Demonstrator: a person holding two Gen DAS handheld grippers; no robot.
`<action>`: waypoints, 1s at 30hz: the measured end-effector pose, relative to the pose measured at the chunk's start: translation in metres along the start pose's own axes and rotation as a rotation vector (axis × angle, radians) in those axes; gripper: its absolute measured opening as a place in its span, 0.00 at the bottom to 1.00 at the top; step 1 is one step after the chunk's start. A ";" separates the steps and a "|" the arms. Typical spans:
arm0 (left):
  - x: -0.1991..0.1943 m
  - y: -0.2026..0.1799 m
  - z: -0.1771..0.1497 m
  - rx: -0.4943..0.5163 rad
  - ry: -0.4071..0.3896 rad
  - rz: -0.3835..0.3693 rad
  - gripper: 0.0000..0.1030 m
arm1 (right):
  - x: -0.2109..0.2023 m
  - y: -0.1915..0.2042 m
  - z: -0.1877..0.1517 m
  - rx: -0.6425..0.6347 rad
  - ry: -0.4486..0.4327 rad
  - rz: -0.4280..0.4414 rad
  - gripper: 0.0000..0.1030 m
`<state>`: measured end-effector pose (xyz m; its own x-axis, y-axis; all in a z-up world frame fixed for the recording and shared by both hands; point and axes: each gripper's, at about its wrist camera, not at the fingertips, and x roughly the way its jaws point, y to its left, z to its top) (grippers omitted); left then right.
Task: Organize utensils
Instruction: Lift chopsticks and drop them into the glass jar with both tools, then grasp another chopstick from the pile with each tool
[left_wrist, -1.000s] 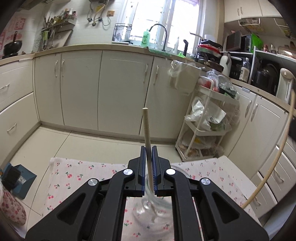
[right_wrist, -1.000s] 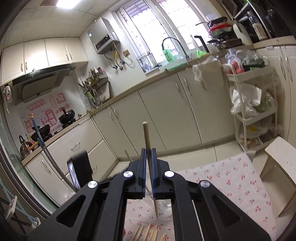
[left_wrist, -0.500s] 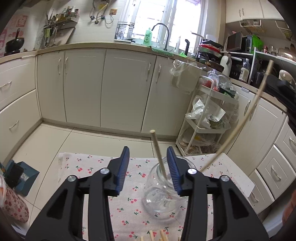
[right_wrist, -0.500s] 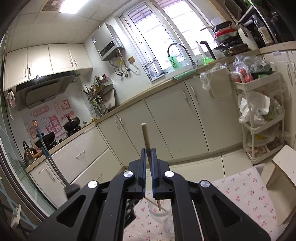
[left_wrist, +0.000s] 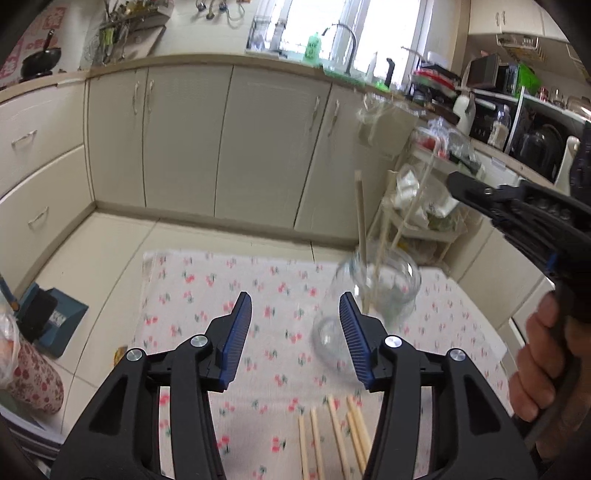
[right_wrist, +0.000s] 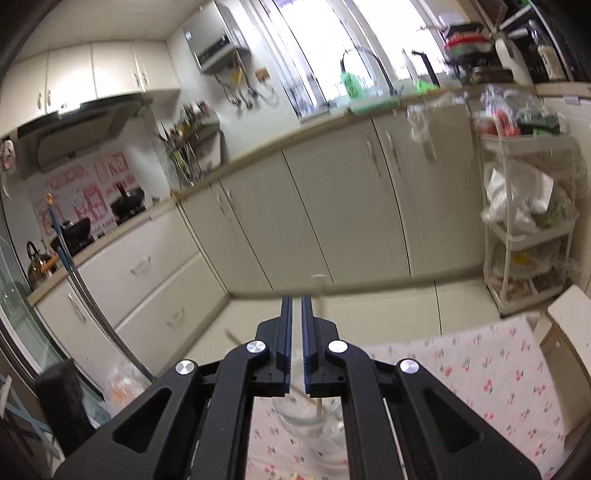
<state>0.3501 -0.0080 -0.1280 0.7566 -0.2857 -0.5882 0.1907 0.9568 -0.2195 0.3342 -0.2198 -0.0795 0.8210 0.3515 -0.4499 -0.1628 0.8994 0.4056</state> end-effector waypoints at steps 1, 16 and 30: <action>0.000 0.000 -0.004 0.001 0.017 0.000 0.46 | -0.001 -0.004 -0.005 0.012 0.014 -0.004 0.06; 0.025 -0.007 -0.078 0.076 0.349 0.058 0.45 | -0.029 -0.029 -0.149 0.066 0.479 -0.060 0.31; 0.030 -0.009 -0.090 0.130 0.389 0.120 0.45 | -0.022 -0.005 -0.170 -0.072 0.543 -0.150 0.27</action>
<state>0.3151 -0.0303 -0.2139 0.4910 -0.1474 -0.8586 0.2124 0.9761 -0.0462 0.2241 -0.1878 -0.2064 0.4423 0.2844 -0.8506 -0.1181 0.9586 0.2591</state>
